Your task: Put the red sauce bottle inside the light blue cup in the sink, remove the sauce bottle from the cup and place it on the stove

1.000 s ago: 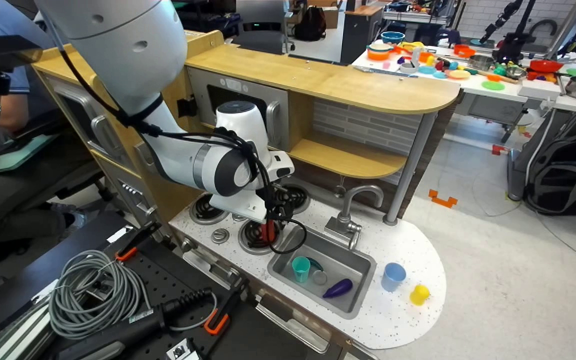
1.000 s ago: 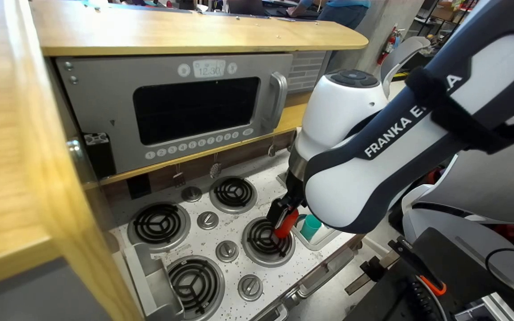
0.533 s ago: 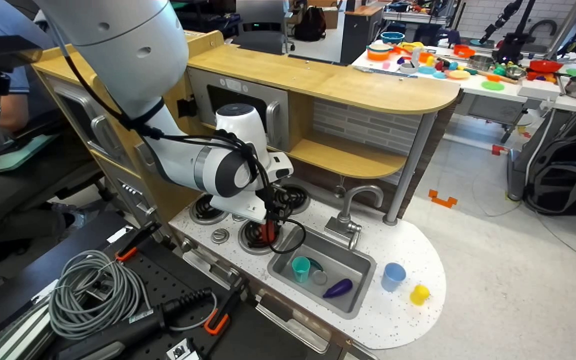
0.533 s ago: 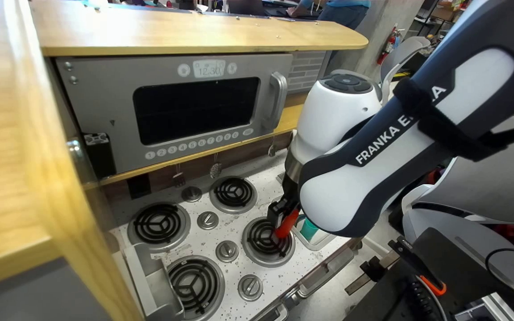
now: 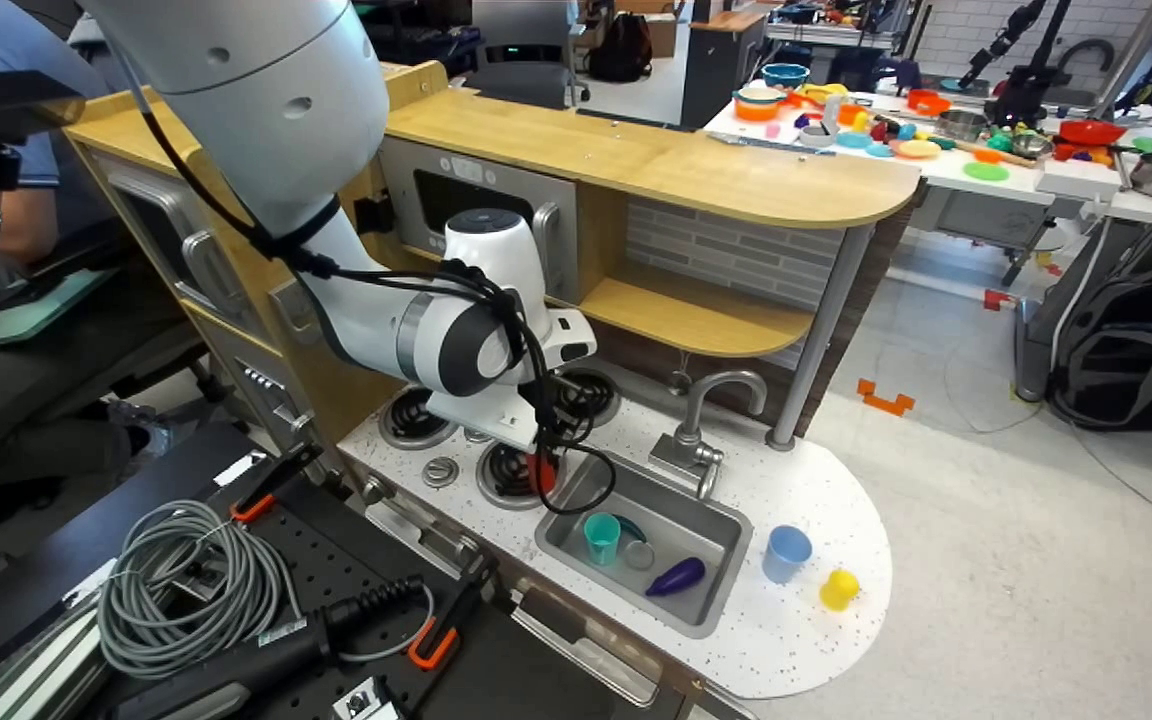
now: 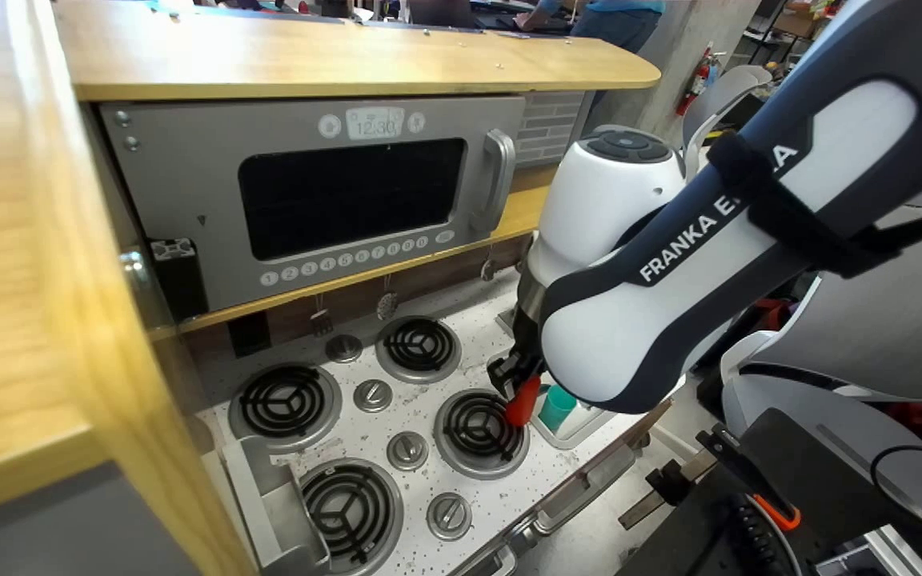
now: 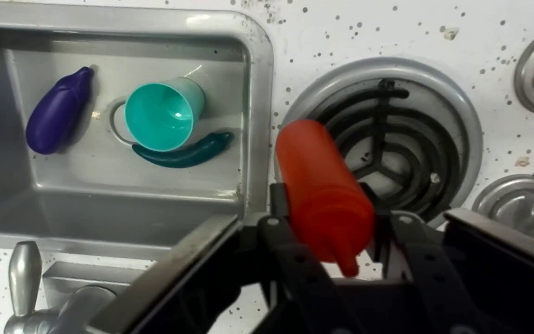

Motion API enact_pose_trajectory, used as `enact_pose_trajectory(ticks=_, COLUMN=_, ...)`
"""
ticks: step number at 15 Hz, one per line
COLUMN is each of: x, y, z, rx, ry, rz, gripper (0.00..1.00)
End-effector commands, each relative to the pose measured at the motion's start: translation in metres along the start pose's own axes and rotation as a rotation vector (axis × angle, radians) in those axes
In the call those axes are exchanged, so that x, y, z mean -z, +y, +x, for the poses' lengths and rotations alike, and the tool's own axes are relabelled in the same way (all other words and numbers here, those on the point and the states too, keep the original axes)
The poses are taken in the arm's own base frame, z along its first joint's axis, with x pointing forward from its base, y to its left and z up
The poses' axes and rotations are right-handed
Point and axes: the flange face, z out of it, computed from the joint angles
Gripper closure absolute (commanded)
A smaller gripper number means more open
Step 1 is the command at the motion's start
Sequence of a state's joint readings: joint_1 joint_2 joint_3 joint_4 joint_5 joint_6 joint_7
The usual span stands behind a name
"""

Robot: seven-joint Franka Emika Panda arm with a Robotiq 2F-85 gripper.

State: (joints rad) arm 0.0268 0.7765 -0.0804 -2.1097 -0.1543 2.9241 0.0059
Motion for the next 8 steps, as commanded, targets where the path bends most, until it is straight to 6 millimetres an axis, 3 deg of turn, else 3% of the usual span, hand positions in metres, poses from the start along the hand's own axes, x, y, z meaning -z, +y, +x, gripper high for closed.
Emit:
enact_pose_trajectory(ticks=1, x=0.017, y=0.021, z=0.001, rx=-0.048, ry=-0.022, rz=0.041, gripper=0.87)
enact_pose_trajectory(ticks=8, x=0.007, y=0.073, z=-0.008, rx=-0.127, ry=-0.031, rz=-0.015, gripper=0.87)
